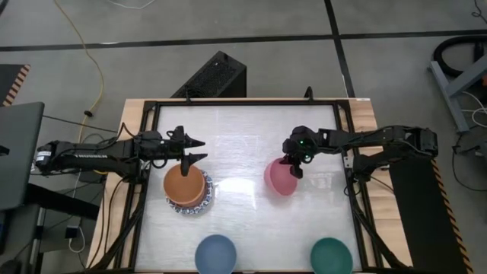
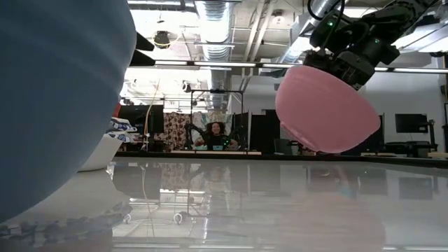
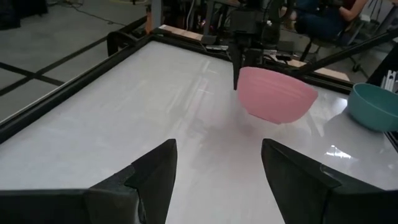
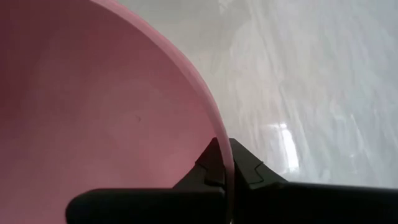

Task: Nest bowls inside each other
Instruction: Stack the pink bowl into the light orange bowl

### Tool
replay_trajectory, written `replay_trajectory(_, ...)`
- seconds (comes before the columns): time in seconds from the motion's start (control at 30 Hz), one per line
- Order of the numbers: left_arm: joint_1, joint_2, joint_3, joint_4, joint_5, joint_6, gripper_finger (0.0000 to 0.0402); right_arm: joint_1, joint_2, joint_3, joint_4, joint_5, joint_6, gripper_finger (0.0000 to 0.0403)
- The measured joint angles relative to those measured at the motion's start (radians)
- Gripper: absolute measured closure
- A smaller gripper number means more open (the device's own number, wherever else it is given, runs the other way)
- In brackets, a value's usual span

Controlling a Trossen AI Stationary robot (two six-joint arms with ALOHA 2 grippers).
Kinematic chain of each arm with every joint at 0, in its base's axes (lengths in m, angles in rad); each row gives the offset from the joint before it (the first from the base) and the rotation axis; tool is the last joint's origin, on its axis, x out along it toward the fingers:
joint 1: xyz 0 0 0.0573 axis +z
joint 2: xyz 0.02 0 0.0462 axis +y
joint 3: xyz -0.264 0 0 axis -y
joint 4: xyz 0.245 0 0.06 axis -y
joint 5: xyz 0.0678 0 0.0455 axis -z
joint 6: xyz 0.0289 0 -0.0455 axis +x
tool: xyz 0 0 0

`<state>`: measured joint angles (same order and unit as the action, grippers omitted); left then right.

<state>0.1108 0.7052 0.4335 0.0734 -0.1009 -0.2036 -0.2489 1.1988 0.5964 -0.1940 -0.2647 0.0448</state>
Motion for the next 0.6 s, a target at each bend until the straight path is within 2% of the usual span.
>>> replay_trajectory(0.23, 0.000, 0.000, 0.000, -0.001, 0.000, 0.016, 0.0178, 0.000, 0.000, 0.000, 0.051, -0.003, -0.020, 0.0391)
replay_trajectory(0.4, 0.000, 0.000, 0.000, -0.003, 0.017, 0.015, 0.0178, 0.000, 0.000, 0.000, 0.089, -0.077, -0.054, 0.0391)
replay_trajectory(0.6, 0.000, 0.000, 0.000, -0.003, 0.017, 0.010, 0.0178, 0.000, 0.000, 0.000, 0.141, -0.109, -0.110, 0.0391)
